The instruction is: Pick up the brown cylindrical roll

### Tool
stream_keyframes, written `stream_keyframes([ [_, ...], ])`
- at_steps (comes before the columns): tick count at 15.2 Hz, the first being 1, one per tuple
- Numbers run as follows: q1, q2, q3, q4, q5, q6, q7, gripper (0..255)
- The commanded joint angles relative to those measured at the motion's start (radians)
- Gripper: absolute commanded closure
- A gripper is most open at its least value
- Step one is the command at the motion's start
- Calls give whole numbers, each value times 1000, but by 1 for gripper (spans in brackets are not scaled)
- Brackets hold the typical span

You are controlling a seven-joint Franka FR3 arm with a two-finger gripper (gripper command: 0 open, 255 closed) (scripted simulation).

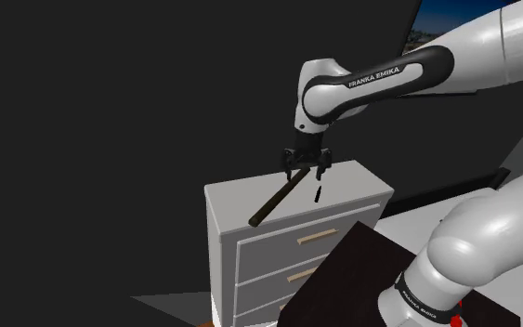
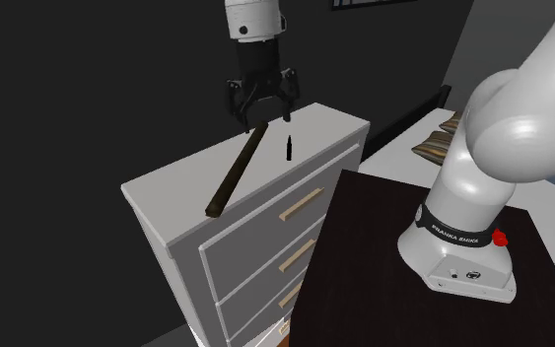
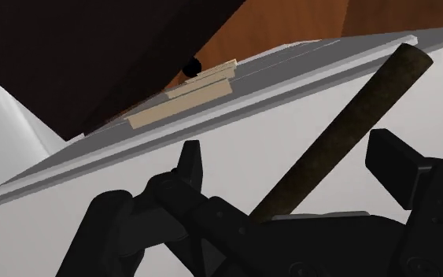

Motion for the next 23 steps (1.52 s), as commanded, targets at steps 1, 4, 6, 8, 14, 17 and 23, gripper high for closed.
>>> stream_keyframes([
  [1, -24, 69, 16, 13, -9, 67, 100, 0],
  [4, -56, 180, 30, 50, -35, 151, 245, 0],
  [6, -75, 253, 32, 79, -59, 201, 341, 0],
  [8, -92, 324, 28, 110, -85, 246, 438, 0],
  [14, -114, 487, -8, 184, -150, 345, 655, 0],
  [17, -112, 518, -10, 176, -158, 383, 660, 0],
  [23, -110, 557, -13, 168, -169, 430, 667, 255],
])
